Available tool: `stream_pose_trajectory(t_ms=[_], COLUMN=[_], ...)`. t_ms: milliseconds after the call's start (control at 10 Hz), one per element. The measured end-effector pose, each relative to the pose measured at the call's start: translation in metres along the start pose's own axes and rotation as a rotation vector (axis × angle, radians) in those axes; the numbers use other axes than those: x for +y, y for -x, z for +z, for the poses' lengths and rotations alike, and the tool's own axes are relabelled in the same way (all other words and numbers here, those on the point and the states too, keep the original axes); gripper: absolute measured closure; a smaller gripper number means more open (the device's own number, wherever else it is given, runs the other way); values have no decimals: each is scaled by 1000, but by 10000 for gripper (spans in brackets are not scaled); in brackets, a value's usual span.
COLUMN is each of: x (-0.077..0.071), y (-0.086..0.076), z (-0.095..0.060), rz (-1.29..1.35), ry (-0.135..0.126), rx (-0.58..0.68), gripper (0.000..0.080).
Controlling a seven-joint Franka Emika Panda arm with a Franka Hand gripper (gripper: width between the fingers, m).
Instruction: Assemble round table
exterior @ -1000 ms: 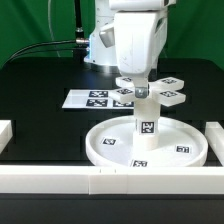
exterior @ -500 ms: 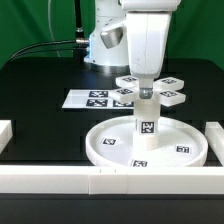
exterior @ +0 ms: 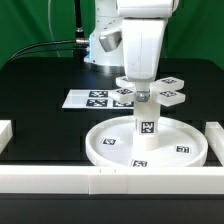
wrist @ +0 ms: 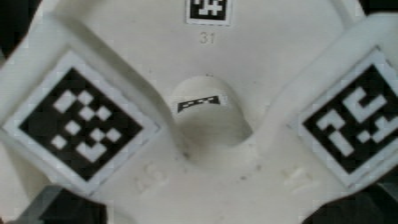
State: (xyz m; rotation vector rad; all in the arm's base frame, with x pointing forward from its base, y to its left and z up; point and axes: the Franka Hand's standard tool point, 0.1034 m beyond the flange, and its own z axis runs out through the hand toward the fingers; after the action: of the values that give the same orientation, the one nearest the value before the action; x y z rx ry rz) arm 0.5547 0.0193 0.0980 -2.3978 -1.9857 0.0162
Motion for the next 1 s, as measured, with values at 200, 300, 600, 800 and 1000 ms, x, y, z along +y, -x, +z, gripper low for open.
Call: stream_pose_trajectory(t_ms=[200, 300, 600, 800, 1000], x=[0, 0, 0, 0, 0], y=[1, 1, 1, 0, 0], z=[0, 0, 0, 0, 0], rz=[1, 1, 36, 164, 362], ry=[1, 1, 1, 0, 5], rx=[0, 0, 0, 1, 9], gripper=[361, 357, 357, 357, 357])
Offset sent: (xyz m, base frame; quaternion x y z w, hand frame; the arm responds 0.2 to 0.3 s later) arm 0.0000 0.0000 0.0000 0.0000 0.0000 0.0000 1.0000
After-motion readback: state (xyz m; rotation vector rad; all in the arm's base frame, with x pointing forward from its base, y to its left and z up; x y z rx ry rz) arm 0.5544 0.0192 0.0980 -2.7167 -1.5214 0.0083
